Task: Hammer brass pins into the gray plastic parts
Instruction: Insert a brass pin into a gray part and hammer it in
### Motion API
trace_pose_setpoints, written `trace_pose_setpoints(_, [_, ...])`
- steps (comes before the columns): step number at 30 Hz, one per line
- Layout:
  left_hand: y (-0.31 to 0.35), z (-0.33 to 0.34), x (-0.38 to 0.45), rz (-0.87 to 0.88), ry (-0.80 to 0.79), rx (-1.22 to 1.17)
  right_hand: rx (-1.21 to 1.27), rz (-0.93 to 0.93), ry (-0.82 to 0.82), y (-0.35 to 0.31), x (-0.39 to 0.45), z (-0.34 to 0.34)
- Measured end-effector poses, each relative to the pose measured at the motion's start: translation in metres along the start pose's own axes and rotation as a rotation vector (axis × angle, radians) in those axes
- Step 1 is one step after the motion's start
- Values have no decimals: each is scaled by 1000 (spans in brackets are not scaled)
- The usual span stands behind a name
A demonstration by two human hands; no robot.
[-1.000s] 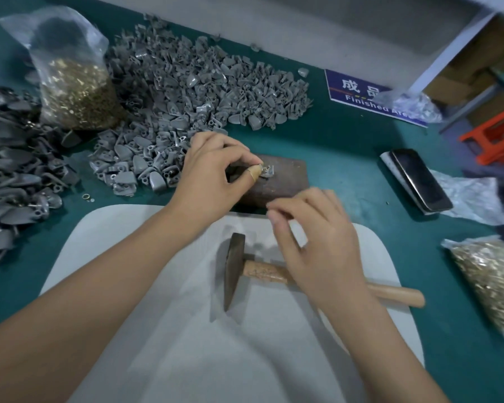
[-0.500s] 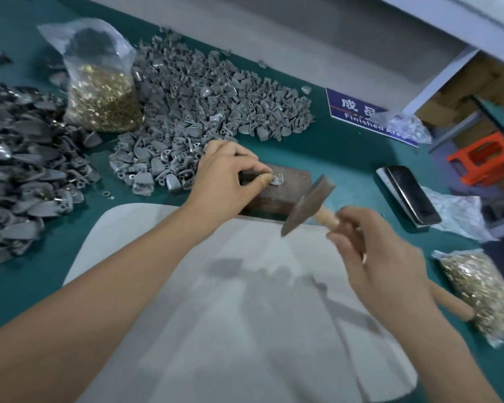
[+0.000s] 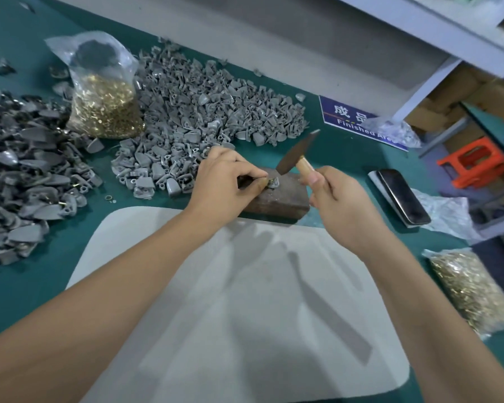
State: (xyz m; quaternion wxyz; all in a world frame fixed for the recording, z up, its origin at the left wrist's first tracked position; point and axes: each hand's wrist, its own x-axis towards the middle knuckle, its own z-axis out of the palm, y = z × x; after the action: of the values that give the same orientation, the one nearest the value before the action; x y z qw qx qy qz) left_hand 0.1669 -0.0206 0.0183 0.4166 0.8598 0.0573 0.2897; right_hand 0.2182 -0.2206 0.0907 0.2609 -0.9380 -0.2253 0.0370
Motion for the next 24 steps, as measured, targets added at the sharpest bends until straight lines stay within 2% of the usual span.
trace_pose_setpoints(9, [-1,3,0,26,16,54,71,-29,212,-13,-10,7])
trace_pose_setpoints(14, [-3,6,1,19,42,94,31,37,110,-6,-17,17])
trace_pose_setpoints(18, [-4,6,2,23,31,106,8,-17,242,-5,-23,19])
trace_pose_setpoints(21, [-4,5,2,15,27,122,-85,-21,125,-7,-22,19])
trace_pose_setpoints(24, [-4,5,2,15,22,134,-66,-18,209,-5,-18,14])
